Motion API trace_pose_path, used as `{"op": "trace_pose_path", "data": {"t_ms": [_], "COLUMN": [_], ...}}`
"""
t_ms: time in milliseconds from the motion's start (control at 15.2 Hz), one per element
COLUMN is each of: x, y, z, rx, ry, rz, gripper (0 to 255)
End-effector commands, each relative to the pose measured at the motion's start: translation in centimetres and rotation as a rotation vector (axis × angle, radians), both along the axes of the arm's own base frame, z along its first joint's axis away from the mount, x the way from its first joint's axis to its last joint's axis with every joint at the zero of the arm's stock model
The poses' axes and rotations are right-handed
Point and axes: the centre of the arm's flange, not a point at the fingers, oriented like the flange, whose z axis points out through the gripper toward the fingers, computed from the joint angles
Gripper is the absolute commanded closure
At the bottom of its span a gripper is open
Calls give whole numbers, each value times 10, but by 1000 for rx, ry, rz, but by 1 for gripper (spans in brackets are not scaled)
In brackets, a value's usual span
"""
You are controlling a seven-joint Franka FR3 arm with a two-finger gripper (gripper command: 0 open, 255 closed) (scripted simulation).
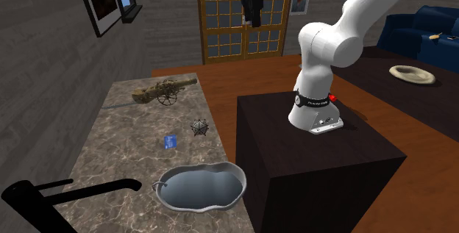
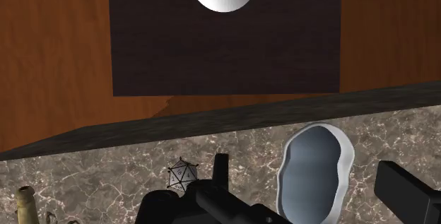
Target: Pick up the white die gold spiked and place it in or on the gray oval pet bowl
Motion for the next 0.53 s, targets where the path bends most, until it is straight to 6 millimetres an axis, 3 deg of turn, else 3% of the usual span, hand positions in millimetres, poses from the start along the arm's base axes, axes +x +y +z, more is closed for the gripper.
{"op": "trace_pose_path", "data": {"t_ms": [0,462], "x": [0,17], "y": [0,-35], "z": [0,-83], "rx": [0,20], "ry": [0,-43], "rz": [0,-28], "gripper": [0,0]}}
